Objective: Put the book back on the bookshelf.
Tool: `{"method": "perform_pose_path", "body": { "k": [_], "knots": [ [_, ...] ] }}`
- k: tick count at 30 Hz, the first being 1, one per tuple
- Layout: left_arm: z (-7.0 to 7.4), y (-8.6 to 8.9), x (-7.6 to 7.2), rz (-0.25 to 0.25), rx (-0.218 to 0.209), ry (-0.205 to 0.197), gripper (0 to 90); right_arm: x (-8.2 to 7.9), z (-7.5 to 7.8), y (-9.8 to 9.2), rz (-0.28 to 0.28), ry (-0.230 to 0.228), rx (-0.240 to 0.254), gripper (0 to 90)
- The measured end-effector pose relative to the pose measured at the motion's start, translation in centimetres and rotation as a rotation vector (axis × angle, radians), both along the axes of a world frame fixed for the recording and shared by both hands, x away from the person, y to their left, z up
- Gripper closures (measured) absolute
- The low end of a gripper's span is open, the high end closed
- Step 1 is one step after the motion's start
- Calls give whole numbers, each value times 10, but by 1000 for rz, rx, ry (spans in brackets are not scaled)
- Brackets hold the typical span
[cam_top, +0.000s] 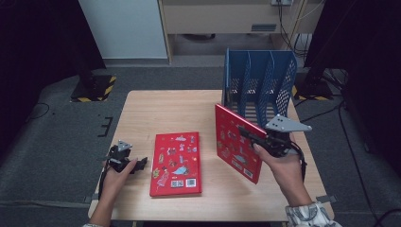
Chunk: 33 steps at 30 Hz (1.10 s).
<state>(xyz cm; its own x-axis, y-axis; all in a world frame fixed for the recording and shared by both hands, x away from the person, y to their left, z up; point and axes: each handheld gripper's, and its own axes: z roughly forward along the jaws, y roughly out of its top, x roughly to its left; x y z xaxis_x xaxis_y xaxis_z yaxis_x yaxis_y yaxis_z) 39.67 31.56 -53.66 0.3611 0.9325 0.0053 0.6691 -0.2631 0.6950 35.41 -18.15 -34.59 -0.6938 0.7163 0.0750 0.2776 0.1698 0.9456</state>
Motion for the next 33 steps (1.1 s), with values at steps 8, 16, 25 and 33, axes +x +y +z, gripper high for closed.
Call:
{"method": "perform_pose_path", "body": {
  "k": [8, 16, 25, 33],
  "knots": [
    [0, 0, 0, 0, 0, 0, 0, -5, 0, -15, -28, 12, -3, 792],
    [0, 0, 0, 0, 0, 0, 0, -6, 5, -21, -35, 24, 5, 792],
    [0, 0, 0, 1, 0, 0, 0, -9, 20, -28, -60, 22, -9, 792],
    [0, -1, 0, 2, 0, 1, 0, -14, 53, -30, -57, 30, 2, 792]
  ]
}}
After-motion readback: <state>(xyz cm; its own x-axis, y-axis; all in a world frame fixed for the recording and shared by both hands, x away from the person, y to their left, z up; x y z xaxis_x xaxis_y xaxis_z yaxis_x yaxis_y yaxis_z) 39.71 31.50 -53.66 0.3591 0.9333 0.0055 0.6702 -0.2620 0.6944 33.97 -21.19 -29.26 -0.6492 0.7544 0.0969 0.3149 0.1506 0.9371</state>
